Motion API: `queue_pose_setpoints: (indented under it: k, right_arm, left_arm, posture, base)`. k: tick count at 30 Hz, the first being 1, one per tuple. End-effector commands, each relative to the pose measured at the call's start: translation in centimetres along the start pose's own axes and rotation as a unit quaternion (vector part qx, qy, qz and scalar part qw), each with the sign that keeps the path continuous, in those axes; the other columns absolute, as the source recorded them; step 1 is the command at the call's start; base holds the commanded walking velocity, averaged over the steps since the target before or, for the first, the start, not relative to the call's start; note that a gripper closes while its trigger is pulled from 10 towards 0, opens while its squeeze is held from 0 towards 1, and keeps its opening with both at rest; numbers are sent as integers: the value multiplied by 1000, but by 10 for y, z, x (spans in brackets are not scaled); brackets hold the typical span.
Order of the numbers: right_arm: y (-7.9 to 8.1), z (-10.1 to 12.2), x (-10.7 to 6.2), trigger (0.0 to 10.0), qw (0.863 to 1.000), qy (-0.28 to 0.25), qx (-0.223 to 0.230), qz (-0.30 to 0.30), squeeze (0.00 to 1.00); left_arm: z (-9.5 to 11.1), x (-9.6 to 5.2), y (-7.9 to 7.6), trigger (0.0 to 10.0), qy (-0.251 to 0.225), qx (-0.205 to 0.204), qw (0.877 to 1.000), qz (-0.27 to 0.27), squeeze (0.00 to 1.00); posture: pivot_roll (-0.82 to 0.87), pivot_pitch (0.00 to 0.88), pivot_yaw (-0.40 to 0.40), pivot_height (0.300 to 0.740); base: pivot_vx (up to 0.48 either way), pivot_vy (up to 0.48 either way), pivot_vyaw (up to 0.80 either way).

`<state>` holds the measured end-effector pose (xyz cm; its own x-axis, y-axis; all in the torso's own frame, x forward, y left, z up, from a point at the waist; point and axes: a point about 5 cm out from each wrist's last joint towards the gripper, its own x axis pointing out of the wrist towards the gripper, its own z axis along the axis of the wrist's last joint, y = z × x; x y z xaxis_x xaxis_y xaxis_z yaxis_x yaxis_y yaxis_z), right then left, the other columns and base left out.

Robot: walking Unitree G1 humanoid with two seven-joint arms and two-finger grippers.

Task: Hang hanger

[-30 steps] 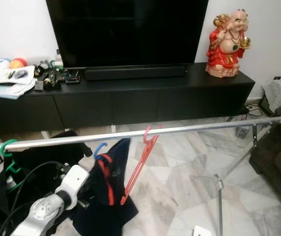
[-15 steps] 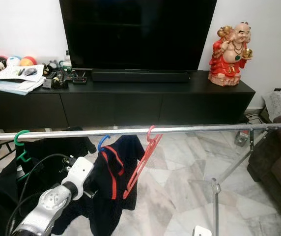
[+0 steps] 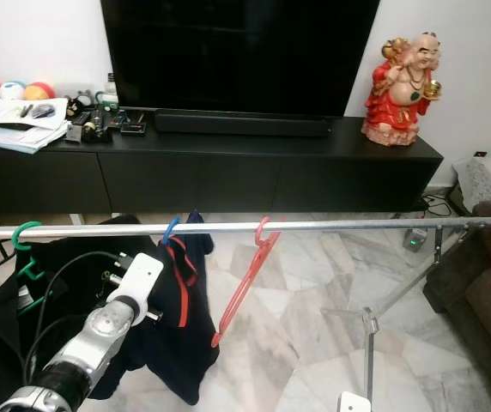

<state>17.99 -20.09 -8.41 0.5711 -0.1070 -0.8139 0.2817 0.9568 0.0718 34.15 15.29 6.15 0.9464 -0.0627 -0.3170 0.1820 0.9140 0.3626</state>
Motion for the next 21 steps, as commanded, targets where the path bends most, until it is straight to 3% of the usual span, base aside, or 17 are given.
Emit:
queue_pose_setpoints:
  k: [1, 8, 10, 16, 21]
  right_arm:
    - [-7, -1, -1, 10000, 1000, 4, -6, -10, 0]
    - [-8, 0, -1, 10000, 1000, 5, -9, -6, 0]
    - [-8, -1, -1, 10000, 1000, 5, -10, -5, 0]
    - [-6, -1, -1, 10000, 1000, 6, -8, -3, 0]
    - [-4, -3, -1, 10000, 1000, 8, -7, -1, 0]
  left_arm:
    - [2, 3, 1, 10000, 9, -11, 1000, 16, 0]
    - [1, 4, -3, 10000, 19, -34, 999, 15, 0]
    - [0, 2, -7, 10000, 6, -61, 998, -2, 1000]
    - [-4, -3, -8, 10000, -10, -55, 998, -15, 1000]
    - [-14, -19, -3, 10000, -31, -76, 996, -16, 1000]
  posture:
    - [105, 0, -119, 740]
    - [107, 0, -122, 740]
    - [110, 0, -115, 740]
    - [119, 0, -111, 740]
    - [131, 0, -95, 740]
  base:
    - [0, 0, 0]
    - [0, 0, 0]
    - [0, 0, 0]
    - [0, 0, 0]
    - [0, 0, 0]
